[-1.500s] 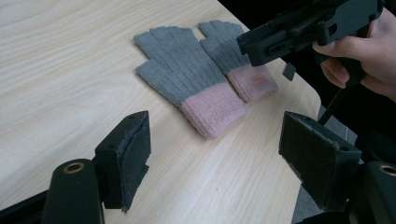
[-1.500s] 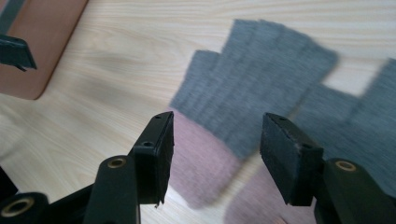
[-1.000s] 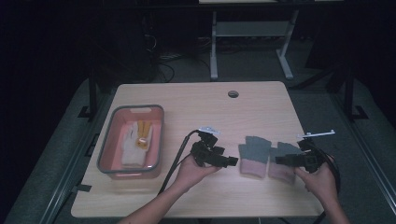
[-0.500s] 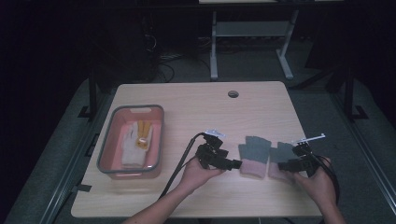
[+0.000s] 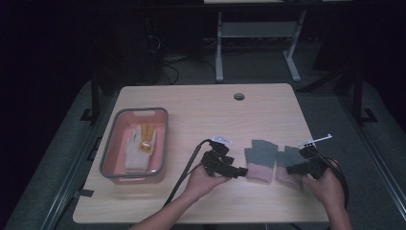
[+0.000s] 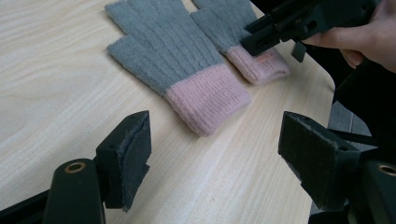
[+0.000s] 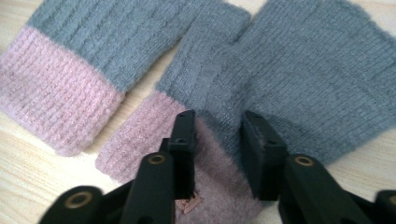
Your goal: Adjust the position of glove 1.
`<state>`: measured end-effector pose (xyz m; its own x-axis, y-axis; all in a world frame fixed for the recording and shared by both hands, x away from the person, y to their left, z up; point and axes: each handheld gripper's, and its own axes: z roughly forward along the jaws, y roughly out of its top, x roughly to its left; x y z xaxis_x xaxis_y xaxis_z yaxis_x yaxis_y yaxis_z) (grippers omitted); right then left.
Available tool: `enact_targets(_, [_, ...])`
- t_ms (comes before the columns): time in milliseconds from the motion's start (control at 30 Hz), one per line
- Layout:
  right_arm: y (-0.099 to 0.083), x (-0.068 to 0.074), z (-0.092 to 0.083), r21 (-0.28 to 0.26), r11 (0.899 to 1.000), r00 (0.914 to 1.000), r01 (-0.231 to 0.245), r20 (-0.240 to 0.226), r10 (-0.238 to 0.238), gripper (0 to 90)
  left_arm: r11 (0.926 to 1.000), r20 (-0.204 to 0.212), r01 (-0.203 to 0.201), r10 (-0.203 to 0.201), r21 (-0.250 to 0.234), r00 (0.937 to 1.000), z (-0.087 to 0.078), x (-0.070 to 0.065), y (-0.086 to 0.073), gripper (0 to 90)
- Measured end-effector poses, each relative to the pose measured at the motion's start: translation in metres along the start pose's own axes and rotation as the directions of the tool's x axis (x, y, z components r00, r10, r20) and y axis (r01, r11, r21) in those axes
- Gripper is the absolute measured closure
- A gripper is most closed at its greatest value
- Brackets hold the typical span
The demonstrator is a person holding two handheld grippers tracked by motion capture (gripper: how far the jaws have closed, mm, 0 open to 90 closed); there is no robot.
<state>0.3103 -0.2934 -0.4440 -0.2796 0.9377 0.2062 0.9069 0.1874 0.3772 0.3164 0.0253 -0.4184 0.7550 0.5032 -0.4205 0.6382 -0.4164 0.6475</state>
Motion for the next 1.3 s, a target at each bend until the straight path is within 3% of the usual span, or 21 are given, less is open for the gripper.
enact_targets(233, [0.000, 0.002, 0.000, 0.004, 1.000, 0.9997, -0.022, -0.003, 0.022, 77.2, 0.9999, 0.009, 0.010, -0.010, 0.004, 0.9999, 0.005, 0.000, -0.004, 25.5])
enact_targets(433, [-0.003, 0.001, -0.001, -0.033, 0.998, 0.9987, -0.051, -0.008, 0.051, 80.8, 0.9994, 0.030, 0.030, -0.031, 0.015, 0.9991, 0.009, 0.001, -0.007, 25.5])
enact_targets(733, [-0.004, 0.002, -0.008, -0.036, 0.996, 0.9968, -0.076, -0.029, 0.075, 82.3, 0.9995, 0.018, 0.031, -0.031, -0.002, 0.9994, 0.000, 0.007, -0.006, 25.5])
enact_targets(867, [-0.004, 0.005, -0.018, -0.068, 0.995, 0.9968, -0.071, -0.039, 0.069, 82.3, 0.9988, 0.011, 0.047, -0.047, -0.013, 0.9988, -0.004, 0.010, -0.006, 25.4])
enact_targets(1033, [0.002, 0.020, -0.033, -0.118, 0.993, 0.9978, -0.027, -0.064, 0.020, 82.2, 0.9984, 0.009, 0.054, -0.054, -0.013, 0.9985, -0.005, 0.013, -0.006, 25.4])
enact_targets(1300, [0.024, 0.049, -0.027, -0.102, 0.993, 0.9946, 0.051, -0.084, -0.060, 81.8, 0.9984, 0.014, 0.054, -0.054, -0.013, 0.9984, -0.003, 0.013, -0.010, 25.5])
